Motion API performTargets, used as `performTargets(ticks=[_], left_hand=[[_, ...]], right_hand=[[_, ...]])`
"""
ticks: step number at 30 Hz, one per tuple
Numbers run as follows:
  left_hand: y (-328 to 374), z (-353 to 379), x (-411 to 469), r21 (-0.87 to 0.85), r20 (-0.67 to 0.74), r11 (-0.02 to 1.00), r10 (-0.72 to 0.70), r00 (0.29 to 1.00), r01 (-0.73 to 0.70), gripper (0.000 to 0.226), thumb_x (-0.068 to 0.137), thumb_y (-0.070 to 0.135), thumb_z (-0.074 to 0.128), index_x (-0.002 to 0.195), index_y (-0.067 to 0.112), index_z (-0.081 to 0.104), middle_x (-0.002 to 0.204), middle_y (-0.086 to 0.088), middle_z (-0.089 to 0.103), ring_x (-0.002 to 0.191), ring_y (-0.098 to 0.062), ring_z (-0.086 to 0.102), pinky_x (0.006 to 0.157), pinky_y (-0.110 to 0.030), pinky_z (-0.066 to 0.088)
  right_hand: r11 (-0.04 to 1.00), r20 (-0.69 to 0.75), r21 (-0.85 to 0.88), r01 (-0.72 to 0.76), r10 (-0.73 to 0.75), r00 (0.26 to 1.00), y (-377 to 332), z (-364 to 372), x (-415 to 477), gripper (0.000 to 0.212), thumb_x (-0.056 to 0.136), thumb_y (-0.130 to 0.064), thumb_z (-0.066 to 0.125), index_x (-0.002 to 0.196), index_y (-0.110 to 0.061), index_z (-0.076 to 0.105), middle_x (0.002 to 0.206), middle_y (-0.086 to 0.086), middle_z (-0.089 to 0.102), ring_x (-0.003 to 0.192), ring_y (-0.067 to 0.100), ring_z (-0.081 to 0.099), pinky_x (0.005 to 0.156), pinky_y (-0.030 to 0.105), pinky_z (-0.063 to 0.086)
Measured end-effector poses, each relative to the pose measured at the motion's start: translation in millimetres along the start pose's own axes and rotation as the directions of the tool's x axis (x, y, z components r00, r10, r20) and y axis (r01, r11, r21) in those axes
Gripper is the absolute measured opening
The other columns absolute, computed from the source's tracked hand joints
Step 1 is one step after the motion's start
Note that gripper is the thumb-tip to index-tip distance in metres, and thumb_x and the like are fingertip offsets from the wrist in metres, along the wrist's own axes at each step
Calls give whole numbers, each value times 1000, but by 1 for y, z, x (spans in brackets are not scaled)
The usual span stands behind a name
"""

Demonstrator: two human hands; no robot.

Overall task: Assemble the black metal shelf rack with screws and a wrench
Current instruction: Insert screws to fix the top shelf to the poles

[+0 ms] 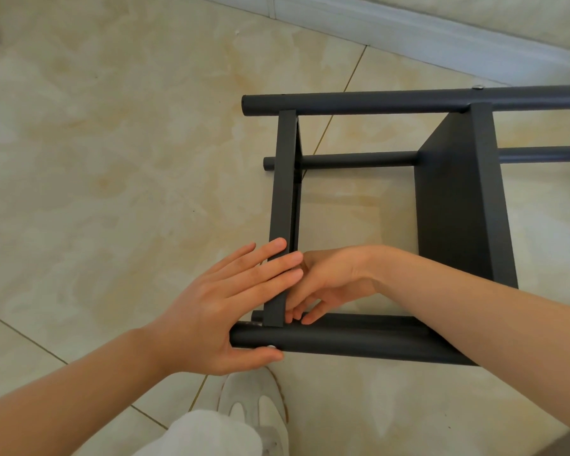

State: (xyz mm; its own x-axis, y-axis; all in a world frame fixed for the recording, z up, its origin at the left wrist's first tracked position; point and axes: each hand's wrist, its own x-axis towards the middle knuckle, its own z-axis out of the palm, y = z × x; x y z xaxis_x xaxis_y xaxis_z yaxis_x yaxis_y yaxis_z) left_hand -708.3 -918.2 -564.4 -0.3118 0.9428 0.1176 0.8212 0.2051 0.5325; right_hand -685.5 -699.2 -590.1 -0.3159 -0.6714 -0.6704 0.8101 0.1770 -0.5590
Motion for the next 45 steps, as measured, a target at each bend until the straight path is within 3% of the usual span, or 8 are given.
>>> performTargets(ticks=[6,19,24,29,32,35,40,45], left_hand=[[-1,0,-1,5,8,1000,0,1000,0,78,89,52,67,148,7,43,160,-6,36,151,-30,27,122,-47,24],[-2,2,-2,-4,0,1000,3,1000,-3,79,88,52,68,149,7,42,160,-6,36,150,-30,28,121,-49,27],[-3,3,-2,-16,-4,1000,4,1000,-4,80,87,51,69,149,7,41,160,-6,36,150,-31,28,120,-51,29],[-2,3,-1,-15,-8,1000,9,1000,-9,80,89,52,67,150,8,39,161,-5,35,150,-31,28,121,-50,28],[-2,3,-1,-16,-7,1000,4,1000,-4,80,89,51,68,150,8,40,160,-5,35,150,-31,28,121,-49,27],[-2,3,-2,-18,-9,1000,7,1000,-7,80,88,51,68,150,8,40,161,-5,35,150,-31,28,121,-49,28],[-2,3,-2,-18,-11,1000,9,1000,-10,81,88,51,69,151,9,38,161,-5,35,150,-30,28,121,-48,27],[-2,3,-2,-22,-10,1000,6,1000,-7,80,88,51,68,150,8,40,160,-6,36,150,-31,28,121,-49,27]], right_hand=[[1000,-6,-30,-2,2,1000,-1,3,4,19,93,-10,63,111,-9,66,82,3,67,75,13,57,84,32,51],[993,-50,-117,-22,16,999,1,4,1,37,93,-20,64,124,0,62,90,4,65,85,17,54,87,33,50],[997,-15,-66,44,-45,999,2,3,-4,37,94,-10,63,126,8,57,102,14,60,97,25,48,87,35,43],[987,-35,-162,-7,1,999,3,3,-2,17,95,-22,63,102,-7,69,90,9,59,85,21,48,77,30,40],[997,9,-64,41,-41,999,3,1,-4,4,95,-13,63,93,-11,66,72,0,48,66,12,33,62,27,26],[997,36,-24,71,-70,997,4,2,-3,6,94,-5,61,95,-11,62,71,-1,40,63,11,26,61,28,19],[985,-16,-173,-11,8,1000,2,5,-3,19,98,-23,57,89,-10,67,66,-1,28,59,12,21,57,27,19],[996,20,-58,70,-69,997,1,6,-4,17,96,-7,57,85,-17,65,68,0,30,59,11,21,59,28,21]])
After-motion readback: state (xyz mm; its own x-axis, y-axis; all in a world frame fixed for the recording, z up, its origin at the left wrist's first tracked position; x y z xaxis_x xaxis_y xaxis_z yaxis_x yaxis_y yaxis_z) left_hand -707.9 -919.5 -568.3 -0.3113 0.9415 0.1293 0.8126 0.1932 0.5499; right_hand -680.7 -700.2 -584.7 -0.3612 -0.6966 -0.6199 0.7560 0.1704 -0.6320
